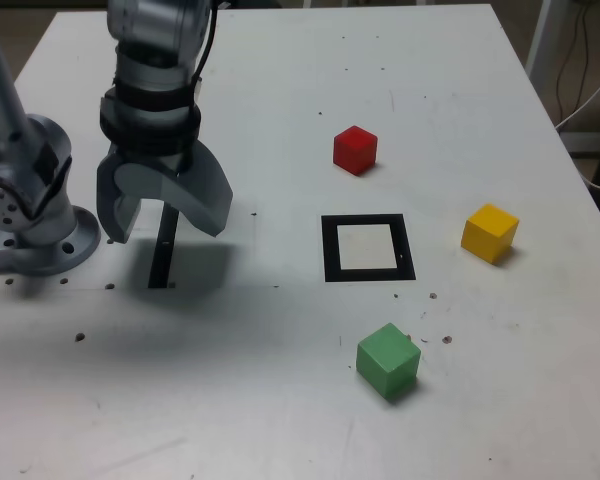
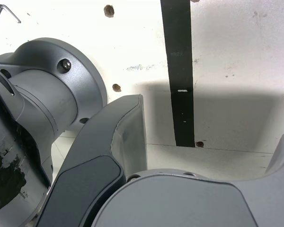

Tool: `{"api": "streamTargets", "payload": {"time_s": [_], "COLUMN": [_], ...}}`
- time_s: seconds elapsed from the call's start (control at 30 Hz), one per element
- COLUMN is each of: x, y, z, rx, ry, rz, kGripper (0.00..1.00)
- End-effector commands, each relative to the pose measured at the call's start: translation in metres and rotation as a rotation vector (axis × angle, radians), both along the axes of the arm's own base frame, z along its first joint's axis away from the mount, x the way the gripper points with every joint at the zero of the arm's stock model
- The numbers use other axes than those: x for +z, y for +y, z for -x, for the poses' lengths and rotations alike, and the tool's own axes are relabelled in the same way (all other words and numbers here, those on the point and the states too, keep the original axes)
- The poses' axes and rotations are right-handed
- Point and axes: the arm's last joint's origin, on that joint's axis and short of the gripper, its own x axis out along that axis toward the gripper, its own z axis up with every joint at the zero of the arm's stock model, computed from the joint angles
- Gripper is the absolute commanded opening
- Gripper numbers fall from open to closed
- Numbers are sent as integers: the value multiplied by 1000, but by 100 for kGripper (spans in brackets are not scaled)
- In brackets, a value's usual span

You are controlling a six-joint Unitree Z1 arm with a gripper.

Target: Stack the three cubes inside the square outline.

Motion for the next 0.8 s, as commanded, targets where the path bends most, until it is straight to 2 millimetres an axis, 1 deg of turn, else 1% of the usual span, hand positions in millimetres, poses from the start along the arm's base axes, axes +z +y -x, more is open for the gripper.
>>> {"api": "streamTargets", "payload": {"time_s": [0.0, 0.77], "x": [1, 3], "y": [0, 1], "z": [0, 1], "rx": [3, 2], "ry": [-3, -5], "rz": [-1, -5], "kGripper": [100, 100]}}
